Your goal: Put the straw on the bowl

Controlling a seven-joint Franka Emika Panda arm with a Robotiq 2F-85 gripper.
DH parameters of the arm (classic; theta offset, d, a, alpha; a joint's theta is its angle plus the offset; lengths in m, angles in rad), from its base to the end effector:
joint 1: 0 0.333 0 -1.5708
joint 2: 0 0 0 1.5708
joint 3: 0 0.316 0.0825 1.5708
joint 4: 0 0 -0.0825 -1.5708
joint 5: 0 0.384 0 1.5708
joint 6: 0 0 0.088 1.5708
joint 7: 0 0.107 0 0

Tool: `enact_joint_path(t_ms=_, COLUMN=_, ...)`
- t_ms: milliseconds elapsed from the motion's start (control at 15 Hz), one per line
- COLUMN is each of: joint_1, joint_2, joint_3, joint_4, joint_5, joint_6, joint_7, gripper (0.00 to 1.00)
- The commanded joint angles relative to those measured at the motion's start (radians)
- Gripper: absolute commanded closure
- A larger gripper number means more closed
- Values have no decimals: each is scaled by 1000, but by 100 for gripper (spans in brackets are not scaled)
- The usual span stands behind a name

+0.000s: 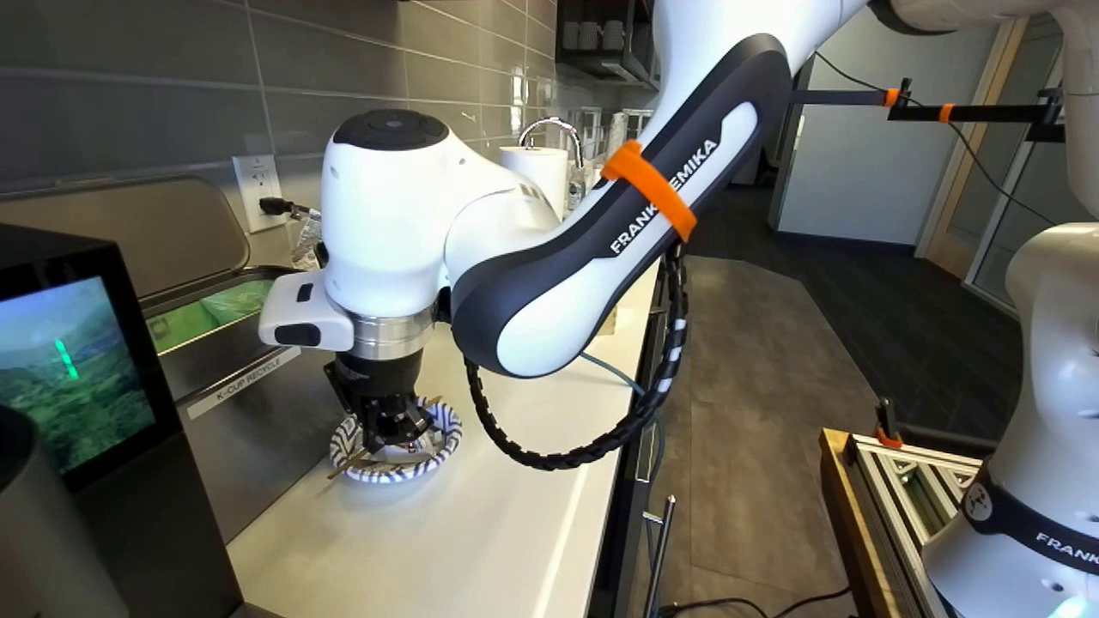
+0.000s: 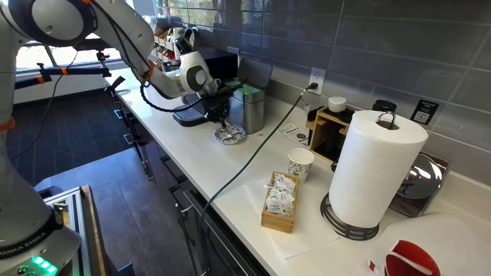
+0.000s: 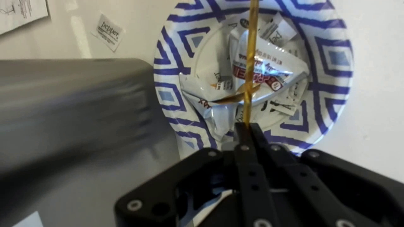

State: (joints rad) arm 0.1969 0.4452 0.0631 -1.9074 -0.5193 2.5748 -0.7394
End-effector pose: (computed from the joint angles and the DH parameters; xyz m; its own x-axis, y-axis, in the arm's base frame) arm 0.6258 0.1723 0.2849 0.1882 0.9762 -0.1081 0.9275 -0.1404 0.3463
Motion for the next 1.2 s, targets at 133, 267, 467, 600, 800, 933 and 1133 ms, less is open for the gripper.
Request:
enact_joint_path(t_ms=133, joint_1=24, joint_2=18, joint_3=-12, joint_4=0, joint_5=-63, joint_6=5, joint_7=132, gripper=57)
enact_joint_path(t_ms=267, joint_1=-33, joint_2=-8, joint_3=-8, joint_4=15, joint_5=-48, joint_6=-7, joint_7=80, gripper=42)
enact_joint_path(t_ms=467, joint_1=-114, joint_2=-37, joint_3=-34, joint_4=70, joint_5=-21, joint_6=-2, joint_7=21, gripper=19)
enact_joint_path(t_ms=600, joint_1=-181, joint_2=-48, joint_3=-42, joint_4=126, joint_5=26, joint_6=-15, joint_7=-30, gripper=4)
enact_joint_path(t_ms=800, joint_1=-285, joint_2=-47, joint_3=-43, joint_4=241, joint_5=167, joint_6=-123, joint_7=-133, gripper=0)
enact_joint_path(t_ms=933, joint_1=-344, joint_2=-83, joint_3=24, joint_4=221, joint_5=348, joint_6=-190, joint_7=-257, gripper=0)
enact_joint_path(t_ms=1133, joint_1=-412, joint_2=-86, joint_3=69, joint_4=273, joint_5=570, joint_6=-264, joint_7=-442, gripper=0)
